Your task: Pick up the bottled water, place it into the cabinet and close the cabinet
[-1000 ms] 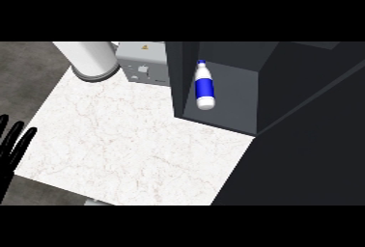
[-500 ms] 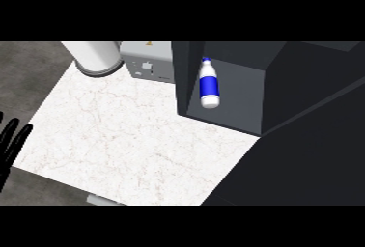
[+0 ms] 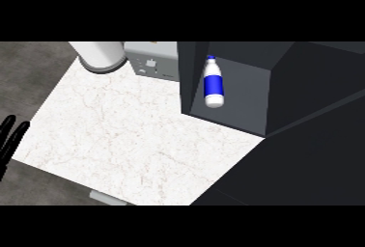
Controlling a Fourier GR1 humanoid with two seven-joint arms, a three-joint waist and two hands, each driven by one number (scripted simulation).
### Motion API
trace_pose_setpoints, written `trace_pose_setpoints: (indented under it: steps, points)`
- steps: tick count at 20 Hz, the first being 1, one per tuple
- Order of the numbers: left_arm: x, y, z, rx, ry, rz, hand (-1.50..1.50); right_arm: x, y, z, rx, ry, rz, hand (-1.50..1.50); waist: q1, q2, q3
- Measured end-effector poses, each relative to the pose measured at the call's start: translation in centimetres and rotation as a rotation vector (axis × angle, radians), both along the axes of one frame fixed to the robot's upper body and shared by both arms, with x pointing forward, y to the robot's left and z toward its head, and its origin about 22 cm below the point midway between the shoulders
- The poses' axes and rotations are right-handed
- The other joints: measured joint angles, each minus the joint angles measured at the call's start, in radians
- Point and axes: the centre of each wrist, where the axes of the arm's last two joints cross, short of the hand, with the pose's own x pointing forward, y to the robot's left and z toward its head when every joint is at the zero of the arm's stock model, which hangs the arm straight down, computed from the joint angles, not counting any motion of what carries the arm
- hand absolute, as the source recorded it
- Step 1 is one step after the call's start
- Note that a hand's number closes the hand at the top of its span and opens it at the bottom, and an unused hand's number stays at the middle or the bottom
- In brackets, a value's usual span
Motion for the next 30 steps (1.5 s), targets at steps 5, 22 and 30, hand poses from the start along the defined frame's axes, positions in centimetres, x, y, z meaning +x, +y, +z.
trace_pose_setpoints:
  steps: [5,22,30]
  points:
    - [0.1,0.2,0.0,0.004,0.009,-0.006,-1.50,1.8,0.4,0.4,-0.039,-0.029,-0.036,1.50,-0.001,-0.007,0.000]
    - [0.7,0.8,-0.4,-0.010,0.029,0.004,-1.50,12.7,4.5,1.3,-0.198,0.006,-0.197,1.50,-0.013,-0.023,0.008]
    - [0.4,1.6,-1.3,-0.019,0.051,0.041,-1.50,19.7,9.2,3.7,-0.165,0.059,-0.445,1.50,-0.051,-0.032,0.016]
